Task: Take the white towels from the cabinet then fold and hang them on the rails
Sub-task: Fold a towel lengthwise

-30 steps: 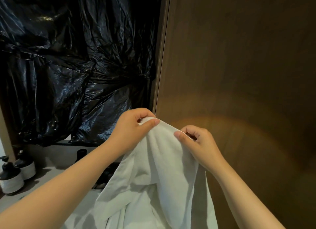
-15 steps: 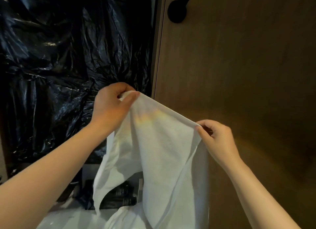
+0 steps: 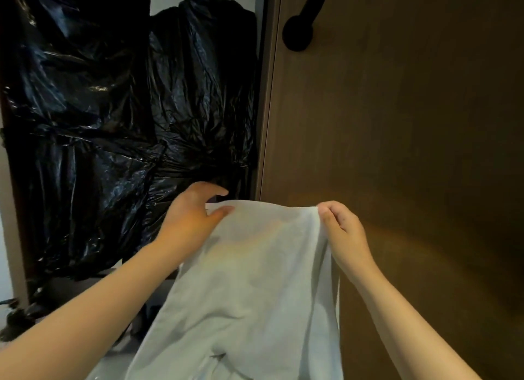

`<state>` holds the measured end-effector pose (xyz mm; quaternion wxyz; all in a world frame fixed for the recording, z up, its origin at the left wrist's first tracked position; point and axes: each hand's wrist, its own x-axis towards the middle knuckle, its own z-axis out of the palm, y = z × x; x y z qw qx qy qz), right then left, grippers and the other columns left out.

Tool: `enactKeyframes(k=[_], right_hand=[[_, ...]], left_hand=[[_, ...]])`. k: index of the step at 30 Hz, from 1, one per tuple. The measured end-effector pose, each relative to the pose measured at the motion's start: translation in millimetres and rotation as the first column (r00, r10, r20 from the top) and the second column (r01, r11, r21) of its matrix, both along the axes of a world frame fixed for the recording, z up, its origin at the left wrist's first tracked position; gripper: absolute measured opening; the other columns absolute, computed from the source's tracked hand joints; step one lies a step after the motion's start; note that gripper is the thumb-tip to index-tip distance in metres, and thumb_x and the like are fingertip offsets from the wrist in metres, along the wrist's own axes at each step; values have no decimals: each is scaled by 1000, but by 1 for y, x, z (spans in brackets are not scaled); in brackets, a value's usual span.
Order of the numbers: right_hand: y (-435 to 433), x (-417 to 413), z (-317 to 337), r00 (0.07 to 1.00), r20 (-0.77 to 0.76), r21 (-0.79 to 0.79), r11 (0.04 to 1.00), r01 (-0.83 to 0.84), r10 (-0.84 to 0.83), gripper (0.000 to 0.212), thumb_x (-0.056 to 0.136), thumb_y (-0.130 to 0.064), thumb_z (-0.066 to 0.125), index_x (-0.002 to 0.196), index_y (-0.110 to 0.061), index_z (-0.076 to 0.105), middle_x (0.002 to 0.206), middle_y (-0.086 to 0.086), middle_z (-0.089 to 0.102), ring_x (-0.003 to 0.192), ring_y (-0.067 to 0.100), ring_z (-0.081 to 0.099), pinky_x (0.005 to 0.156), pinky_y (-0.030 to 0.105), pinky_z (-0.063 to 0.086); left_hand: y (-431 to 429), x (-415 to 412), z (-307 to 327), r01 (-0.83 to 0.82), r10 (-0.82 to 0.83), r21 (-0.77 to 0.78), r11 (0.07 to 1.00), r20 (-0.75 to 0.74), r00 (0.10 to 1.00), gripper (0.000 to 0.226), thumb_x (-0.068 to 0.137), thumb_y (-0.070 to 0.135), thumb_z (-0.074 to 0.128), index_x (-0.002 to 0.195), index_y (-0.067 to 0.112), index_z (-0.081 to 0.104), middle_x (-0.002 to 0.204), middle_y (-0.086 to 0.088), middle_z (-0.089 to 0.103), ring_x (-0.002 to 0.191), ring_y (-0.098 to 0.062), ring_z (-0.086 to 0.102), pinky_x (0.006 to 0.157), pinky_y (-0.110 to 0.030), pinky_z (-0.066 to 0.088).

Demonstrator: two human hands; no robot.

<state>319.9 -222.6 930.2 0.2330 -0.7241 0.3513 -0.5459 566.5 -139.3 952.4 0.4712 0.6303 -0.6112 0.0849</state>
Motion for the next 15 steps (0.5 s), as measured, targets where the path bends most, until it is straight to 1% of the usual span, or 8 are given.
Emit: enactKeyframes(k=[2,4,6,7,10,11,13,15], right_hand=[[5,8,5,998,-48,-22,999,-36,35,23,102,-26,45,90,-21,63,87,-7,63,84,1,58,67,11,49],[9,11,10,993,-87,-70,994,-88,81,23,102,-22,46,88,-18,64,84,-8,63,85,4,58,70,12,47],[12,13,15,983,-129,-117,983,-144,129,22,101,-18,47,87,-15,64,83,-8,63,85,7,59,71,15,46],[15,14,17,976,-147,-130,975,-182,162,22,101,-18,48,87,-15,65,84,-9,63,85,8,59,71,16,46],[22,17,23,950,-180,-135,950,-282,256,22,101,-18,49,87,-16,66,82,-11,64,84,9,60,71,15,47],[23,17,25,944,-188,-138,945,-297,270,22,101,-18,49,87,-16,66,82,-11,64,84,9,61,71,16,48],[23,15,27,946,-196,-156,945,-288,257,21,100,-18,50,87,-17,67,82,-9,65,85,11,61,72,19,49],[20,10,25,957,-190,-155,956,-250,220,20,99,-19,52,86,-21,67,83,-11,65,86,10,61,71,20,49]], left_hand=[[5,-18,0,103,-103,-4,995,-47,994,33,85,33,70,116,26,65,108,15,54,97,-2,50,77,-13,37],[7,-33,-1,201,-197,35,979,-106,975,36,84,34,70,120,30,64,94,22,59,83,6,54,69,-3,38],[7,-43,-2,324,-302,71,943,-220,928,39,86,31,69,124,30,61,62,21,60,57,7,56,61,-8,41],[6,-47,-2,375,-345,76,924,-258,902,41,87,30,68,127,29,59,60,20,60,54,6,57,62,-10,43],[0,-51,-3,505,-461,103,857,-284,840,44,88,32,66,131,30,57,113,16,67,101,-2,64,91,-28,53],[-2,-51,-3,556,-507,116,823,-291,812,39,89,32,65,128,30,59,117,14,66,107,-3,62,96,-31,51],[-4,-53,-3,603,-547,154,783,-293,785,25,89,37,64,111,27,69,102,6,71,94,-11,66,86,-31,53],[-5,-54,-2,586,-534,134,799,-290,794,31,84,44,62,91,15,71,80,-3,66,69,-19,58,68,-32,46]])
